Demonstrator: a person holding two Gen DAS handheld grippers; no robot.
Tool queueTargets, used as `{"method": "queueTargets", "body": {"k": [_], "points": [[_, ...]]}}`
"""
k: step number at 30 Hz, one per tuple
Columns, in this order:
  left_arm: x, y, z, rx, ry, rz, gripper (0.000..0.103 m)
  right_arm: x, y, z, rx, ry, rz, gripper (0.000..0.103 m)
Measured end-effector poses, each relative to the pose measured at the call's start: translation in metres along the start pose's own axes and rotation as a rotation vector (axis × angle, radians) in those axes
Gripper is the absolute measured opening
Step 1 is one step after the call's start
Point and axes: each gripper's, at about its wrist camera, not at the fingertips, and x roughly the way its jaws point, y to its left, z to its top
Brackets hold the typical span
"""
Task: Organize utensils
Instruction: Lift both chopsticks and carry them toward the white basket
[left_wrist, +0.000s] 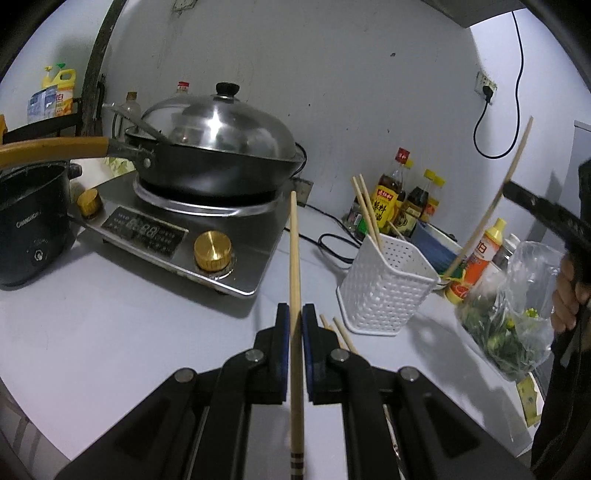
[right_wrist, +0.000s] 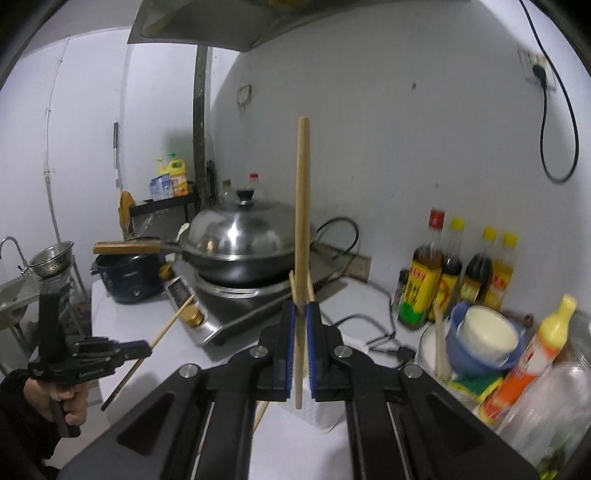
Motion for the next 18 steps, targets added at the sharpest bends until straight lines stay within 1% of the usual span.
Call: {"method": "queueTargets", "body": {"k": [4, 8, 11, 13, 16, 18], "points": [[0.002, 0.004, 0.003, -0.006, -0.012, -0.008, 0.006, 0.014, -0.003, 0.016, -0.029, -0.013, -0.032, 0.005], [0.002, 0.009, 0.006, -0.013, -0.022, -0.006, 0.006, 0.039, -0.006, 0.019, -0.045, 0.023, -0.060, 0.006], [0.002, 0.012, 0.007, -0.024, -0.028, -0.009, 0.006, 0.071, -0.009, 0.008, -0.060, 0.102, -0.099, 0.006], [0.002, 0.013, 0.007, -0.025, -0.032, -0.010, 0.006, 0.089, -0.013, -0.003, -0.050, 0.148, -0.103, 0.006], [0.003, 0.015, 0.008, -0.028, -0.034, -0.010, 0.006, 0.113, -0.018, -0.019, -0.036, 0.201, -0.115, 0.006], [0.004, 0.015, 0.008, -0.029, -0.034, -0.010, 0.006, 0.124, -0.020, -0.027, -0.015, 0.219, -0.104, 0.006]]}}
